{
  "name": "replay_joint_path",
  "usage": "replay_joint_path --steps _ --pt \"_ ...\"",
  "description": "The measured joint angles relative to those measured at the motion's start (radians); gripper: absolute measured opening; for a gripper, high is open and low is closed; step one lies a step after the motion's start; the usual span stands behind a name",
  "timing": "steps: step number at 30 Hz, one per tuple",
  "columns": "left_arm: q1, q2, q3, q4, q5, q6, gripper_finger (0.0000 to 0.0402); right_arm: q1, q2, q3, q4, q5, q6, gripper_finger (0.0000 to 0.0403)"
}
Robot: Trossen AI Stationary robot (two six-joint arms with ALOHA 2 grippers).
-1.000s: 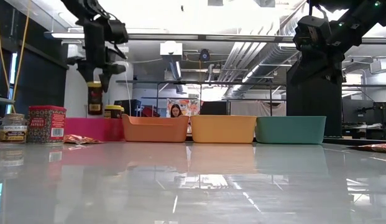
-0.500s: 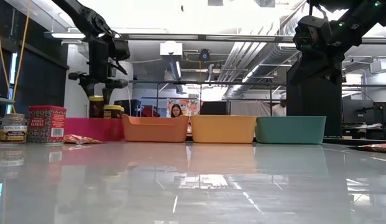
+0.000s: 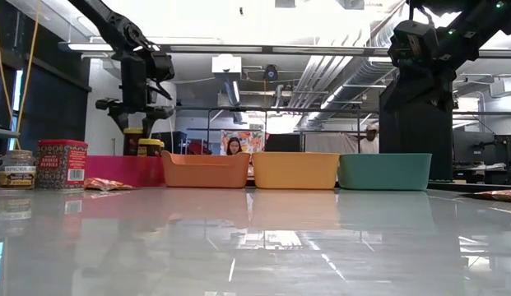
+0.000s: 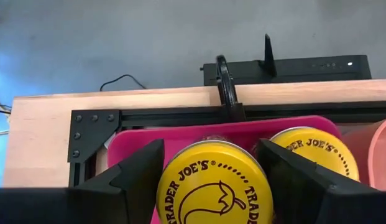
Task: Sort spices by type
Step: Put the yellow seasoning can into the pink bin, then put the top red seasoning can into the orange bin
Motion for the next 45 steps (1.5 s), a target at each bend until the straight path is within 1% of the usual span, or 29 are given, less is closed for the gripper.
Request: replay_joint_path --steps 10,18,22,27,29,31,33,37,42,44,45 --pt "0.000 0.000 0.000 -0.010 -0.003 0.000 0.0243 0.000 0.000 0.000 0.005 0.001 0.007 0.0000" --pt "0.000 -0.008 0.001 0.011 -0.004 0.002 0.0243 0.000 0.000 0.000 0.005 0.038 0.007 0.0000" --pt "0.000 -0.028 0.039 0.019 -0.005 0.021 0.0243 0.000 0.000 0.000 0.005 0.040 0.007 0.0000" --pt "0.000 -0.071 0.126 0.027 -0.007 0.073 0.0243 0.000 0.000 0.000 0.005 0.040 0.007 0.0000" --pt "-0.007 -0.100 0.152 0.028 0.012 0.072 0.0243 0.000 0.000 0.000 0.005 0.036 0.007 0.0000" --pt "-0.028 -0.138 0.157 0.031 0.064 0.073 0.0243 0.000 0.000 0.000 0.005 0.031 0.007 0.0000" --pt "-0.064 -0.178 0.146 0.032 0.147 0.084 0.0243 0.000 0.000 0.000 0.005 0.029 0.007 0.0000" --pt "-0.174 -0.273 0.086 0.030 0.389 0.177 0.0243 0.000 0.000 0.000 0.009 0.028 0.007 0.0000" --pt "-0.391 -0.433 -0.057 0.082 0.676 0.193 0.0243 0.001 0.000 0.000 0.020 0.027 0.006 0.0000" --pt "-0.494 -0.512 -0.125 0.124 0.755 0.151 0.0243 0.001 0.000 0.000 0.020 0.027 0.007 0.0000" --pt "-0.546 -0.552 -0.158 0.156 0.776 0.108 0.0243 0.001 0.000 0.000 0.021 0.027 0.007 0.0000"
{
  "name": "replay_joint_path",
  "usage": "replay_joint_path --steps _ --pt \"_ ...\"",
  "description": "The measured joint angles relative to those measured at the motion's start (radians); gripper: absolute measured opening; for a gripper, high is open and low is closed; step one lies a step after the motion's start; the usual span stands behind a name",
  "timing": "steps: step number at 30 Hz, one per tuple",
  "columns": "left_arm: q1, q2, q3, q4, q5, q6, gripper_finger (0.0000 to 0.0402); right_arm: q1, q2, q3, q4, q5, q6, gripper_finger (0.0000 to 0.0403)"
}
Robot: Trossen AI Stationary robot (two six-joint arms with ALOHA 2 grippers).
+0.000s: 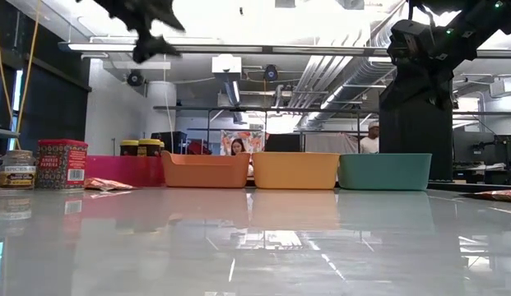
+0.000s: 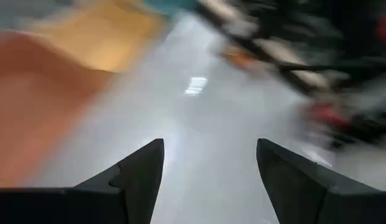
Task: Sort spices by type
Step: Put the top red seasoning can into the orange bin
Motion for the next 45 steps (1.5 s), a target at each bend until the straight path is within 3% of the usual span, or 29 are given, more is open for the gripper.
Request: replay_joint_path --steps 4,7,12,14,16,19,23,33,45 --pt "-0.217 -0.143 -0.125 0.116 -0.020 -0.232 0.0243 0.000 0.000 0.000 0.000 -0.003 0.021 0.0000" --pt "-0.365 -0.213 -0.164 0.096 -0.119 -0.378 0.0243 0.000 0.000 0.000 0.001 -0.003 0.043 0.0000" --pt "-0.578 -0.220 -0.151 -0.139 -0.248 -0.487 0.0243 0.000 0.000 0.000 0.057 -0.043 0.067 0.0000" --pt "-0.635 -0.189 -0.118 -0.294 -0.300 -0.459 0.0243 0.000 0.000 0.000 0.102 -0.047 0.062 0.0000" --pt "-0.660 -0.156 -0.084 -0.481 -0.420 -0.401 0.0243 0.000 0.000 0.000 0.137 -0.035 0.060 0.0000" --pt "-0.643 -0.107 -0.056 -0.669 -0.563 -0.325 0.0243 -0.009 0.000 0.000 0.167 0.004 0.060 0.0000" --pt "-0.537 -0.008 -0.056 -0.838 -0.578 -0.103 0.0243 -0.037 0.000 0.000 0.172 0.021 0.060 0.0000" --pt "-0.313 0.240 -0.056 -0.735 -0.597 0.525 0.0243 -0.068 0.000 0.000 0.169 0.013 0.034 0.0000" --pt "-0.185 0.213 -0.083 -0.724 -0.617 0.799 0.0243 -0.067 0.000 0.000 0.120 -0.005 -0.072 0.0000"
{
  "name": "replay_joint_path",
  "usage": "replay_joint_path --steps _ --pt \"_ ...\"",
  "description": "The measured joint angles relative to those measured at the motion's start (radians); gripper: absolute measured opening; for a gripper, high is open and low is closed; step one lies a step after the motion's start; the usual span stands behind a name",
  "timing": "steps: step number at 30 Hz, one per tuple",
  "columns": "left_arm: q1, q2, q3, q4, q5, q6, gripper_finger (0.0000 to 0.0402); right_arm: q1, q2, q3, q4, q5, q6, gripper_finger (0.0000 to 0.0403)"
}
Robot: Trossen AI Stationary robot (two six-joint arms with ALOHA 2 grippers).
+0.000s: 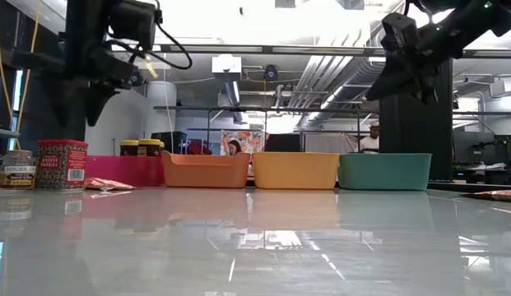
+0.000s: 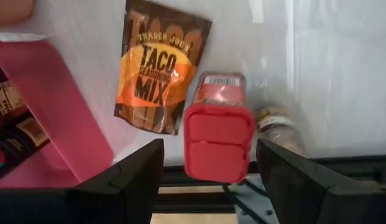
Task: Sort spices by type
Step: Put the top red seasoning can into the orange bin
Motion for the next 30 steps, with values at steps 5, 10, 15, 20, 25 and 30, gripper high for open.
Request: replay_joint_path --steps 5,10,15,20,25,30 --pt "0.039 0.001 -0.052 0.024 -0.002 0.006 0.0243 0.000 0.000 0.000 -0.028 0.000 0.000 0.0000" --pt "0.050 0.001 -0.076 0.085 -0.030 0.006 0.0243 0.000 0.000 0.000 -0.040 -0.001 -0.001 0.0000" --pt "0.056 0.000 -0.086 0.088 -0.003 0.019 0.0243 0.000 0.000 0.000 -0.043 -0.001 -0.003 0.0000" --pt "0.057 0.001 -0.087 0.087 0.011 0.055 0.0243 0.000 0.000 0.000 -0.043 -0.001 -0.001 0.0000" --pt "0.056 0.003 -0.067 0.072 -0.020 0.059 0.0243 0.000 0.000 0.000 -0.043 -0.001 -0.001 0.0000" --pt "0.056 0.002 -0.023 0.024 -0.038 0.045 0.0243 0.000 0.000 0.000 -0.043 -0.001 -0.001 0.0000"
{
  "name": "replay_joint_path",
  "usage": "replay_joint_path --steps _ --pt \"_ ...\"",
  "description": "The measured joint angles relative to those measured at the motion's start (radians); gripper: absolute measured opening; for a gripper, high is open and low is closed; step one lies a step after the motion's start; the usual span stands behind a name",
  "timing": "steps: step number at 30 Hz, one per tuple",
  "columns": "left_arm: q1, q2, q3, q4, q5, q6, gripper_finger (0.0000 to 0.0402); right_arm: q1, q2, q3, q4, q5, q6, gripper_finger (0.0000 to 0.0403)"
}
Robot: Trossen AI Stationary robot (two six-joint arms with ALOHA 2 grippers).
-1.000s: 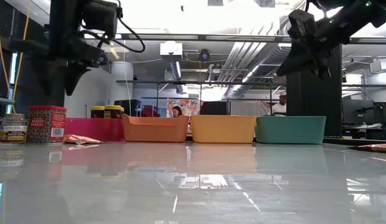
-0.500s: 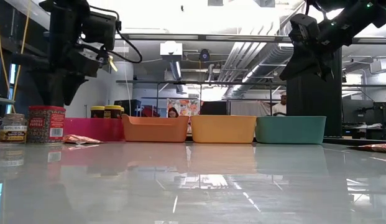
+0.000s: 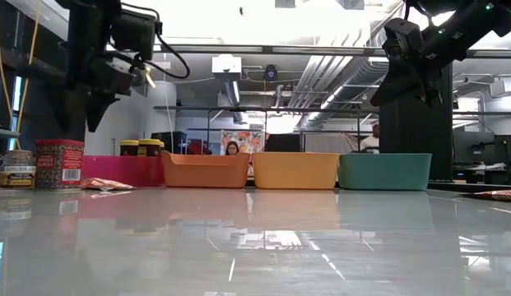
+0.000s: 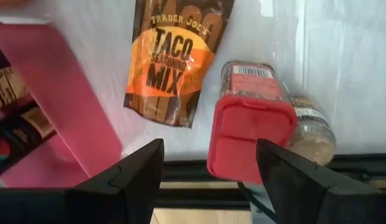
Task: Sort spices by type
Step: Put the top red seasoning can into the orange bin
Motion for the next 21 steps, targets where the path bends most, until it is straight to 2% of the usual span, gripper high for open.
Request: replay_joint_path --steps 5,10,18,21 --pt "0.000 -0.002 0.015 -0.059 0.036 -0.084 0.0243 0.000 0.000 0.000 0.000 0.000 0.000 0.0000" --pt "0.000 -0.004 0.015 -0.067 0.010 -0.226 0.0243 0.000 0.000 0.000 0.000 0.000 0.000 0.0000" --pt "0.000 0.003 0.016 -0.008 0.055 -0.091 0.0245 0.000 0.000 0.000 0.000 0.019 0.006 0.0000" --pt "0.000 0.005 0.016 -0.009 0.058 -0.010 0.0258 0.000 0.000 0.000 0.000 0.019 0.010 0.0000"
